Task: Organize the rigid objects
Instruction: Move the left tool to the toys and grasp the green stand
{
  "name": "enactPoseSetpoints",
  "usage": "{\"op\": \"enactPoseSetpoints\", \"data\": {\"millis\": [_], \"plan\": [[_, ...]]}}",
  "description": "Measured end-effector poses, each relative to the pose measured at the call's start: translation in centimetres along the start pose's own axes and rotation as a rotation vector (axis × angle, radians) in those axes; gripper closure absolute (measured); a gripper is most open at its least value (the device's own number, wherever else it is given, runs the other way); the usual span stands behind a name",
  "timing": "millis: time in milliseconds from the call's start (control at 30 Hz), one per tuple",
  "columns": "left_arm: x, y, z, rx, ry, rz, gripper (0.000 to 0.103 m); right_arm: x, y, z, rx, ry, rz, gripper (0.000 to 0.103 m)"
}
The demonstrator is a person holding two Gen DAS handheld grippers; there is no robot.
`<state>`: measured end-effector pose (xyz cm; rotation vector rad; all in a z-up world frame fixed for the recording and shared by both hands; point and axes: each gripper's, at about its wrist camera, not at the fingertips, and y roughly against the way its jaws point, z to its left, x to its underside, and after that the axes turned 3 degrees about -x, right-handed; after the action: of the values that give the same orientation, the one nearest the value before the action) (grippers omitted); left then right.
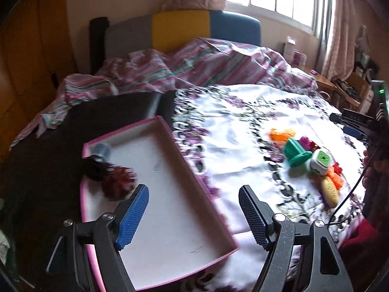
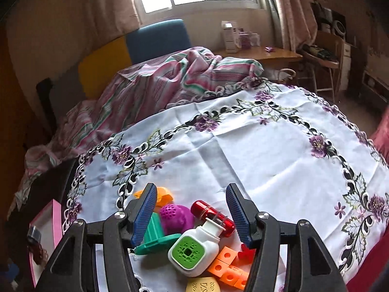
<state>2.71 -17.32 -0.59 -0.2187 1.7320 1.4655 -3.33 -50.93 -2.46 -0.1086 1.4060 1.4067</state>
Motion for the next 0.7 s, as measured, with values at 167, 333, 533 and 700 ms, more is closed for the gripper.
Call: {"op": "enactPoseSetpoints", "data": {"millis": [167,333,533,700], "plan": [[-1.1,-2.1,-3.1,0.082,-0.038,0.039,0.026,-0.2,0.2,-1.8,0.011,-0.088,-0.001,0.043],[-2.5,-4.4,-6.4,0.162,-0.059,0.086,0.026,-0.3,0.0,-3.3,-0.001,-0.167,0.014,0.043],[-4.2,-8.1,-11.6,0.280,-0.093,0.173,0.036,-0.3,-0.3,-3.5,-0.014,-0.180,0.028,0.043],[-6.4,-11.3,-14.5,0.328,-0.057,0.243,0.036,-0.3,-0.7,-3.6,-0.025,-0.189,0.042,0.043]]}}
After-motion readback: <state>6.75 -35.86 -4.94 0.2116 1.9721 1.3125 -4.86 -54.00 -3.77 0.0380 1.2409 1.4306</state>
